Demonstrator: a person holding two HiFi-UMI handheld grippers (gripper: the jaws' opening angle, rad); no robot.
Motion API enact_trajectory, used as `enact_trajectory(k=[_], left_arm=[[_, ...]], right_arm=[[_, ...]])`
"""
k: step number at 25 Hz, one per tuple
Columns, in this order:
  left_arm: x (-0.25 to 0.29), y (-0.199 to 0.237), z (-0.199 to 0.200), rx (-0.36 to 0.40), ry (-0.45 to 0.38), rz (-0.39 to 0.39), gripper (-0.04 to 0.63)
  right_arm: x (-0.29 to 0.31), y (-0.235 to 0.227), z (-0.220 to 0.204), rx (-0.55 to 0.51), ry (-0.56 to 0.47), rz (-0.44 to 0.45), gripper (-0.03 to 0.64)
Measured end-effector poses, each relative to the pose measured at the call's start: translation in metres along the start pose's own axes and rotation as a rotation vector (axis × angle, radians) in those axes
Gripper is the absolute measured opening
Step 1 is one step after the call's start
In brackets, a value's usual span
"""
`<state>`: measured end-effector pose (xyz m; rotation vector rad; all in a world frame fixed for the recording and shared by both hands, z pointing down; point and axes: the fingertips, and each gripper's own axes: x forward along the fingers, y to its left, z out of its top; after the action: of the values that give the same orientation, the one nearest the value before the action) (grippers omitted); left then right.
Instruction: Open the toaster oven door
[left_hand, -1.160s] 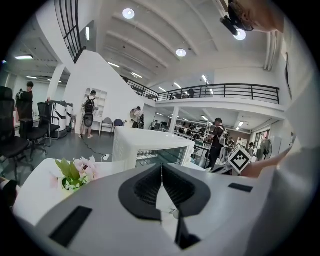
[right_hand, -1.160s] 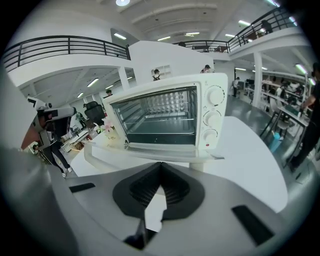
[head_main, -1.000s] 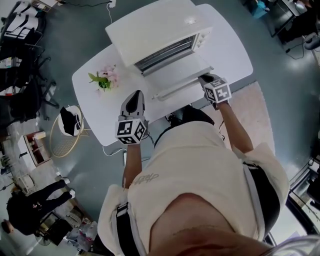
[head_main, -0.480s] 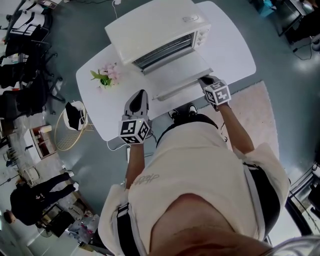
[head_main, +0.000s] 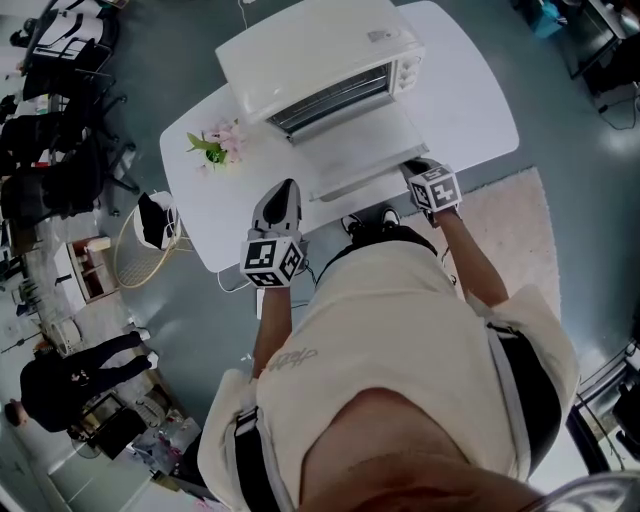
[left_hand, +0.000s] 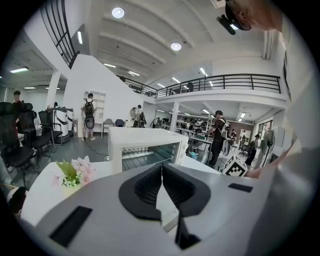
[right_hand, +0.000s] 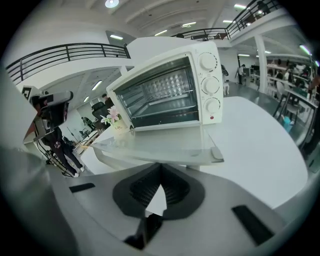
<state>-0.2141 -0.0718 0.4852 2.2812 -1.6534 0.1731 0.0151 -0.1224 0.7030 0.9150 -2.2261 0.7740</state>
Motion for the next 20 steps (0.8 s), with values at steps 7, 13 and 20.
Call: enact_trajectory(k=[7,13,20], left_arm=[[-0.005,-0.006,-0.005,0.002,0.015,0.024,0.023],[-0.008,-0.009,-0.009,0.000,0.028,0.038,0.023],[-0.014,-0.015,-0.016,-0.009,0.040,0.065,0.023]], right_arm=[[0.013,-0.006,-0.025,0.045,0.033,0.024,0.006],[0.022,-0.007,-0.037,0.067,0.054,0.042,0.006],[0.026,-0.010,-0.044,0.043,0.090,0.026,0.006]])
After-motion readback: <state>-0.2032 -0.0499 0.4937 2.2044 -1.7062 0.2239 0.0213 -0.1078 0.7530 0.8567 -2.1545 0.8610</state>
